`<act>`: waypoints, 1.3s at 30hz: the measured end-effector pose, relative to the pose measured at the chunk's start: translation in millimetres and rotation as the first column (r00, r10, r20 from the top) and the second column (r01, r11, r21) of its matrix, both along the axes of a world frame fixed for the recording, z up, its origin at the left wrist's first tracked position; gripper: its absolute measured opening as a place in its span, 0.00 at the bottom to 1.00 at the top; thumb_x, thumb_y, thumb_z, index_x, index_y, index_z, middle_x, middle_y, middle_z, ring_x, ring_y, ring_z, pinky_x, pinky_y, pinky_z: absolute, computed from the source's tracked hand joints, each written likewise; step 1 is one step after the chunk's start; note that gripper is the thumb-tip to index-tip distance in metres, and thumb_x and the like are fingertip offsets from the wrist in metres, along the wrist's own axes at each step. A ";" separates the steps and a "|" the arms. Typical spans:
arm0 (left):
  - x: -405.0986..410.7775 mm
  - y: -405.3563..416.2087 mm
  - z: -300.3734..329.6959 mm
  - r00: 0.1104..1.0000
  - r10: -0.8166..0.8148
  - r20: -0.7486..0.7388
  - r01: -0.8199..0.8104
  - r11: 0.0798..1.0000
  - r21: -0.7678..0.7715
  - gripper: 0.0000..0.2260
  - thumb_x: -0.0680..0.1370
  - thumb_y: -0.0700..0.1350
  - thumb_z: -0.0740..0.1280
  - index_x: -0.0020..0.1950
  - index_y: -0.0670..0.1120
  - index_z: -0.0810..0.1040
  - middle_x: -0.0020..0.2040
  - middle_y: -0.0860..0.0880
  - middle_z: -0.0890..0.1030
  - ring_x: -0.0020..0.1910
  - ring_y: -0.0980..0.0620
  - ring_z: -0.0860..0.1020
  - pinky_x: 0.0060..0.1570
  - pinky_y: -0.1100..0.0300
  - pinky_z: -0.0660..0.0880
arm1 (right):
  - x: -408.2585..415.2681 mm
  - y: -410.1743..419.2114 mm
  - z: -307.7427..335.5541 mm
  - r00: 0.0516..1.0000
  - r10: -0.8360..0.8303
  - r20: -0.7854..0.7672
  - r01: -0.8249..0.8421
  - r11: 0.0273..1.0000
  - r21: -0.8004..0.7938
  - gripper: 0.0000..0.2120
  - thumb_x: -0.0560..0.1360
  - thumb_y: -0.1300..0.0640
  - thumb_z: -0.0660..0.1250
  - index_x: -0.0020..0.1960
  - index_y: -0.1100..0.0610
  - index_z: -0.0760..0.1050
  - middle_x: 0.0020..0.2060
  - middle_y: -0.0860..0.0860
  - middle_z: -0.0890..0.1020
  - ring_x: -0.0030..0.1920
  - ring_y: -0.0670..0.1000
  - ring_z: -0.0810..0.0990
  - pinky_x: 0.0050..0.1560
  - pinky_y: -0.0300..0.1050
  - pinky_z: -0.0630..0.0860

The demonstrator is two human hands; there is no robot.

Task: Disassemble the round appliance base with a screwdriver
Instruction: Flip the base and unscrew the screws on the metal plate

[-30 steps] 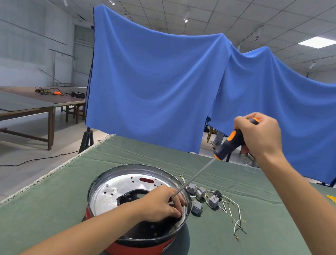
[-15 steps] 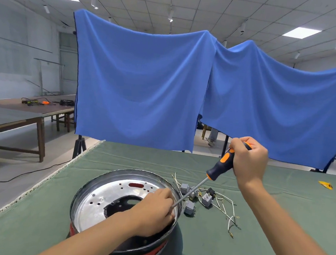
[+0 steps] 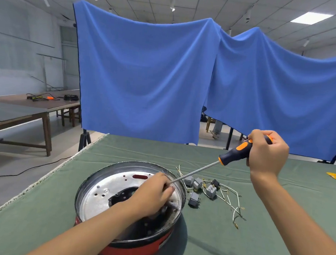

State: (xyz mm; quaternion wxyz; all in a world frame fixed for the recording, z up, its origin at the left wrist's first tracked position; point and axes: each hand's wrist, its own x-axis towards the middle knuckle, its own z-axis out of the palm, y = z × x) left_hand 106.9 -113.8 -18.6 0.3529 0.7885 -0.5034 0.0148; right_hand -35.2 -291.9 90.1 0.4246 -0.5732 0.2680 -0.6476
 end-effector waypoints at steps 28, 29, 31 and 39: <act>0.0 -23.8 46.4 0.655 0.034 -0.755 -0.255 0.950 -0.178 0.13 0.80 0.44 0.62 0.37 0.41 0.74 0.31 0.47 0.78 0.23 0.53 0.75 0.21 0.63 0.71 | 33.8 44.9 -65.7 0.656 0.707 -0.264 -0.644 0.707 0.291 0.21 0.70 0.56 0.73 0.23 0.54 0.68 0.18 0.52 0.70 0.20 0.49 0.67 0.25 0.38 0.66; 0.1 -28.0 49.6 0.660 0.024 -0.751 -0.237 0.955 -0.178 0.13 0.80 0.44 0.62 0.37 0.41 0.75 0.31 0.47 0.78 0.23 0.53 0.75 0.21 0.63 0.70 | 38.6 46.5 -65.8 0.666 0.682 -0.302 -0.649 0.729 0.215 0.19 0.71 0.58 0.73 0.25 0.54 0.70 0.18 0.52 0.71 0.20 0.49 0.67 0.25 0.37 0.66; -0.6 -35.0 54.6 0.672 0.004 -0.740 -0.206 0.962 -0.182 0.11 0.79 0.44 0.64 0.38 0.40 0.74 0.29 0.48 0.77 0.23 0.53 0.75 0.20 0.64 0.70 | 47.7 46.5 -65.7 0.652 0.693 -0.308 -0.688 0.711 0.146 0.11 0.71 0.62 0.73 0.34 0.57 0.74 0.19 0.51 0.72 0.19 0.48 0.66 0.24 0.36 0.64; 6.0 -46.5 52.6 0.716 0.020 -0.698 -0.187 0.968 -0.164 0.13 0.80 0.42 0.61 0.36 0.40 0.75 0.28 0.48 0.77 0.22 0.54 0.73 0.21 0.64 0.69 | 67.0 23.4 -76.2 0.657 0.678 -0.330 -0.672 0.725 0.151 0.06 0.71 0.66 0.72 0.37 0.61 0.77 0.19 0.48 0.73 0.19 0.45 0.69 0.23 0.34 0.66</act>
